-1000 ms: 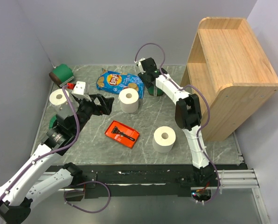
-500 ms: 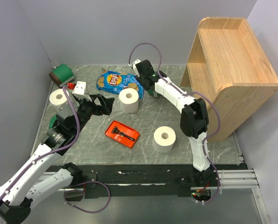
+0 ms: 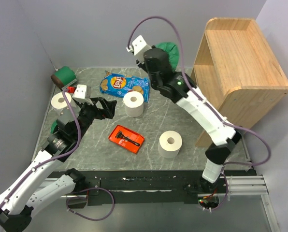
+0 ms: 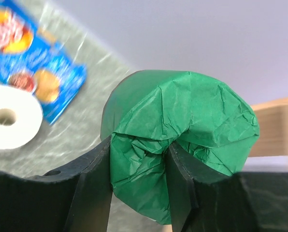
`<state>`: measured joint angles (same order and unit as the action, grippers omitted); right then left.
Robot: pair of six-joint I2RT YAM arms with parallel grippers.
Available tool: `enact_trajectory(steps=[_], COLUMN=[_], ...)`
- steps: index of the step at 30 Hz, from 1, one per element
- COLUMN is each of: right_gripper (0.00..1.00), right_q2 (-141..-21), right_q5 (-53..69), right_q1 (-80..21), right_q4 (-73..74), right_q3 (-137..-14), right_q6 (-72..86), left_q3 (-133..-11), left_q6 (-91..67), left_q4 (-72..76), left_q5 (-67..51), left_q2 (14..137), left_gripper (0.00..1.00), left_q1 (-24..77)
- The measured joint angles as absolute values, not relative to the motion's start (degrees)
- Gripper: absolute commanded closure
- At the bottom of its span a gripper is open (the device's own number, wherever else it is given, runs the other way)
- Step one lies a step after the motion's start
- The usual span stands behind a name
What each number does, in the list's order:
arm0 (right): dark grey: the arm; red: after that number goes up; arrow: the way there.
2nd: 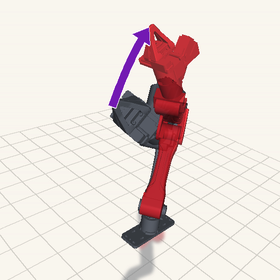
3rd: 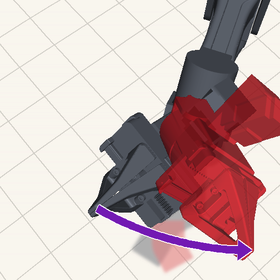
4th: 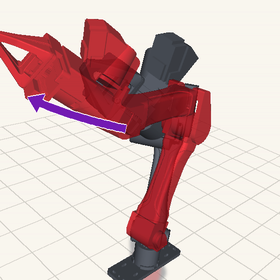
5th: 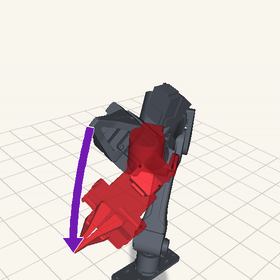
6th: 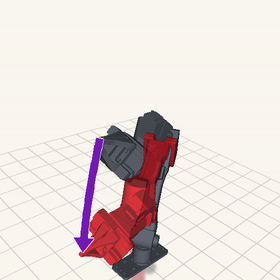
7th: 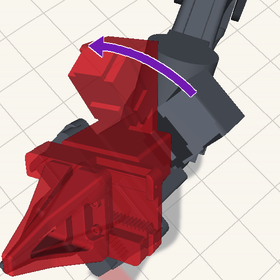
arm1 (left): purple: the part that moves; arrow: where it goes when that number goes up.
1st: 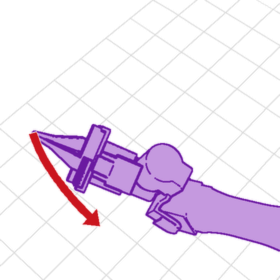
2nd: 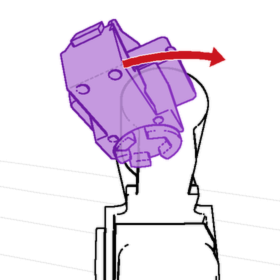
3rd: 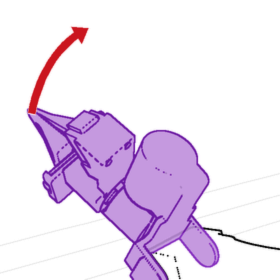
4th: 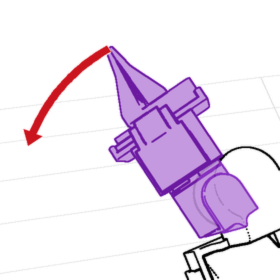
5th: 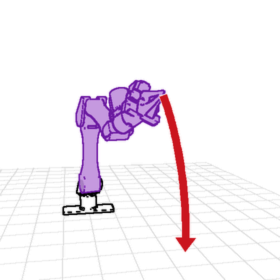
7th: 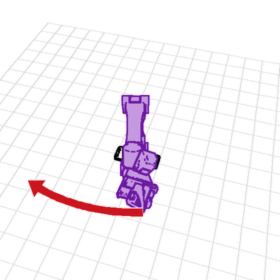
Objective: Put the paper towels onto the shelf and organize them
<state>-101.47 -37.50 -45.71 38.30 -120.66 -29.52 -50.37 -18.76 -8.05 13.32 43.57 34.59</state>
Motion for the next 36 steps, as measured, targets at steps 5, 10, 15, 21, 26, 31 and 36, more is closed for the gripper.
enact_trajectory(steps=[5,10,15,21,26,31,36], right_gripper=[0.51,0.50,0.50,0.52,0.52,0.51,0.51], right_q2=[-95.6,-89.0,-84.8,-84.2,-85.1,-87.8,-91.3], right_q5=[-44.2,-50.1,-51.4,-48.9,-45.2,-39.7,-35.6], right_q1=[-47.3,-46.3,-43.0,-32.8,-27.5,-23.3,-19.6], right_q4=[38.9,36.1,32.9,34.6,35.3,35.2,35.2], right_q3=[-124.2,-122.7,-122.8,-124.7,-124.8,-126.5,-128.0], right_q6=[-35.9,-44.2,-48.8,-48.1,-47.4,-46.9,-45.0], left_q3=[-50.4,-50.4,-50.4,-50.4,-50.4,-50.4,-50.4], left_q6=[-18.8,-18.8,-18.8,-18.7,-18.7,-18.7,-18.7], left_q4=[-8.1,-8.1,-8.1,-8.1,-8.1,-8.1,-8.1], left_q5=[13.4,13.4,13.4,13.4,13.4,13.4,13.4], left_q2=[43.3,42.6,42.5,42.5,42.6,42.9,43.0], left_gripper=[0.04,0.04,0.04,0.04,0.04,0.04,0.04], left_q1=[34.7,34.7,35.0,35.0,35.0,35.1,35.1])
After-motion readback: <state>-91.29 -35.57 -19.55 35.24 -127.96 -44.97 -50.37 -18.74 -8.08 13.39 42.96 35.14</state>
